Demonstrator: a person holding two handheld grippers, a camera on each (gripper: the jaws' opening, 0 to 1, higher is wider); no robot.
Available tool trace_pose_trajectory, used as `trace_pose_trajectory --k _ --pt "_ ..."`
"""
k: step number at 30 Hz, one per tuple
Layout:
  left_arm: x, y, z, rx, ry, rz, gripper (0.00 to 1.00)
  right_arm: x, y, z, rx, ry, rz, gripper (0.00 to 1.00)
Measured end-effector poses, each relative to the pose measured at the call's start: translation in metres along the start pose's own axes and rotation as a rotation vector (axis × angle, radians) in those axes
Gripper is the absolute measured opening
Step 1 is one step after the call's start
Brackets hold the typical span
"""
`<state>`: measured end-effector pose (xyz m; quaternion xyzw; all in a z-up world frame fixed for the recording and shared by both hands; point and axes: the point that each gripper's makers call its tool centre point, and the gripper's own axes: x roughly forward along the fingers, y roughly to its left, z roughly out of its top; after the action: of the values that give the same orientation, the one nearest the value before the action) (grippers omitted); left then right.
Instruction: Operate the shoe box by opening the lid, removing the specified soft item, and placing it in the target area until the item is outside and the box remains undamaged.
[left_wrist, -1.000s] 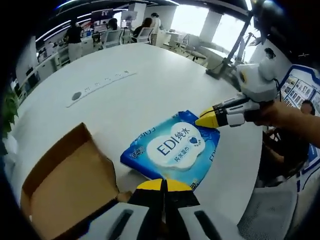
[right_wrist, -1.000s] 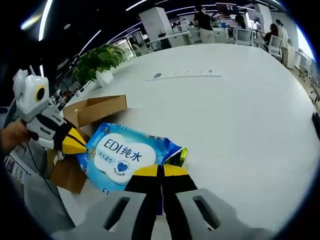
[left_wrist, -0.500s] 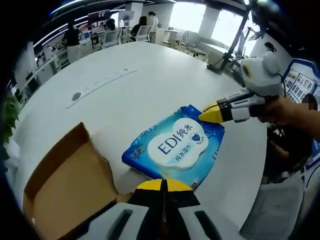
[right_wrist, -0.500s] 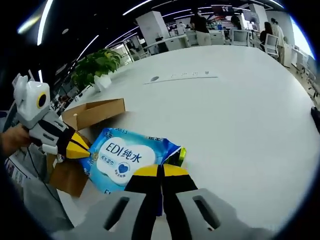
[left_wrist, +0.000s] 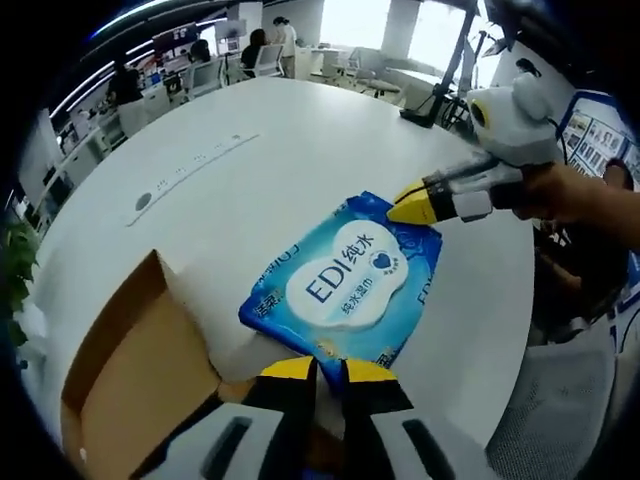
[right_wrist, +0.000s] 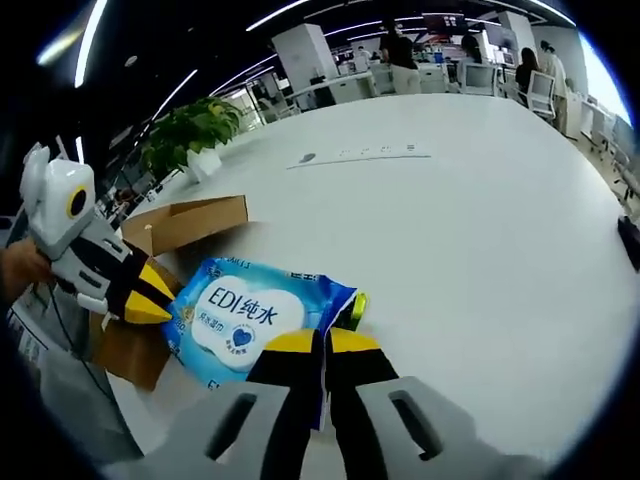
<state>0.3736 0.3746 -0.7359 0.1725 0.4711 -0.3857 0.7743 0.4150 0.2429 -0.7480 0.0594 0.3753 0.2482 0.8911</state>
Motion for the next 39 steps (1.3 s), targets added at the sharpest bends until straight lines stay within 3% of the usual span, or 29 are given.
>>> trace_pose_trajectory --k 8,15,23,29,39 --pt "-0.010 -0.002 0.002 0.009 -0.031 0.003 0.18 -0.008 0.001 0.001 -0.001 -0.011 -0.002 0.06" --pt "-0.023 -0.004 0.005 -0.027 -0.076 -0.026 0.26 -0.019 0.010 0.003 -0.031 -0.015 -0.001 0.17" --pt "-0.042 -0.005 0.004 -0.075 -0.139 -0.060 0.33 -0.034 0.017 0.006 -0.112 -0.023 -0.012 0.18" --pt "-0.059 -0.004 -0.004 -0.097 -0.165 -0.073 0.32 -0.047 0.028 0.006 -0.145 -0.021 -0.005 0.21" --pt "-0.081 0.004 -0.029 -0.067 -0.178 -0.068 0.32 -0.062 0.058 0.013 -0.253 -0.018 0.020 0.21"
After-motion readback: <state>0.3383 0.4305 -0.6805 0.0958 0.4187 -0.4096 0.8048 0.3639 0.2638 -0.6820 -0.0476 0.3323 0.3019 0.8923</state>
